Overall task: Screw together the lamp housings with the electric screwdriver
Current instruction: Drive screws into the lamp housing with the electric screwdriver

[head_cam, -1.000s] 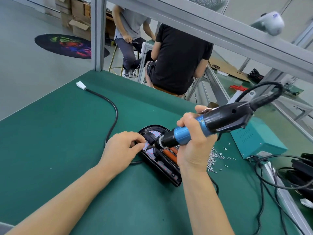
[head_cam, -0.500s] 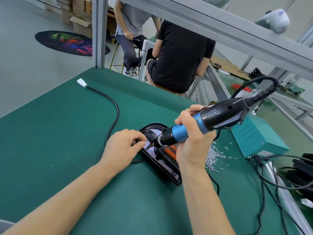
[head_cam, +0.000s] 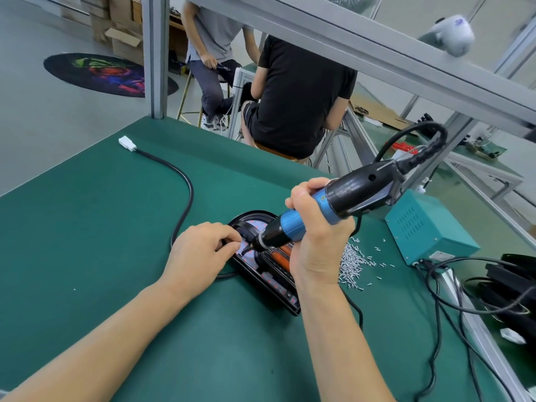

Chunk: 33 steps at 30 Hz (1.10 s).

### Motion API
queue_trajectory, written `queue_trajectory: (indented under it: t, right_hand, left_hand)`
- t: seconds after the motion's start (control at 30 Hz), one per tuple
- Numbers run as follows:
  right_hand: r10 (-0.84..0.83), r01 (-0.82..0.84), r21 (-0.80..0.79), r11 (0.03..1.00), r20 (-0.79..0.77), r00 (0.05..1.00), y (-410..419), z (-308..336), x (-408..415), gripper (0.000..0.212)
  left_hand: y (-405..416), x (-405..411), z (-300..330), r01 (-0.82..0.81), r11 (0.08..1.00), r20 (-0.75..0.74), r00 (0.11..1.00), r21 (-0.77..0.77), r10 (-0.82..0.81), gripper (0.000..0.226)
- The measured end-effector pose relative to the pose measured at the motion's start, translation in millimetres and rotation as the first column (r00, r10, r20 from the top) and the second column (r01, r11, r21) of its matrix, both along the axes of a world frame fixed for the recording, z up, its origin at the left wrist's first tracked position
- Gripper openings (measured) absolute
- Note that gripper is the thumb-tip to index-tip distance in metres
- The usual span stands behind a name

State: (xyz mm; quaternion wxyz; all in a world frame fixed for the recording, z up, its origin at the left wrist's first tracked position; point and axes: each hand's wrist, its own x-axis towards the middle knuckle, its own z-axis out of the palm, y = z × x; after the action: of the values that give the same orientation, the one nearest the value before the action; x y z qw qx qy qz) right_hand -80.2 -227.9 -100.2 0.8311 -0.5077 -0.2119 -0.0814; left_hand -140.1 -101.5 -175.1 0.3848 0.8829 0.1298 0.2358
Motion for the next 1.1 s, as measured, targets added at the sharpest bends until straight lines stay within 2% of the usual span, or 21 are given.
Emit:
queue_trajectory:
  t: [0.2,0.37,0.6,1.1]
  right_hand:
    - [-0.025,0.026,0.006,1.000,-0.047,0.999,-3.2,-1.7,1.1,0.020]
    - [-0.030,0.031,-0.027,0.999,0.038,0.999,-6.4,-1.4,0.0,0.021]
    - [-0.045,0.045,-0.011,0.999,0.005,0.999,-4.1,0.7,1.2,0.013]
    - [-0.093,0.099,0.084,0.991,-0.076,0.993,-19.6,9.9,-2.1,0.022]
  left_hand:
    - [-0.2,-0.4,-1.8,-0.006,1.000,-0.006,1.000,0.003,0.006,0.009]
    - [-1.1,0.2,-1.2,-0.021,1.000,-0.007,1.000,-0.004,0.021,0.011]
    - [-1.9,0.4,2.3,-0.032,0.999,-0.023,0.999,0.003,0.032,0.012]
    - [-5.1,0.2,9.1,-0.036,0.999,-0.041,0.998,0.015,0.037,0.014]
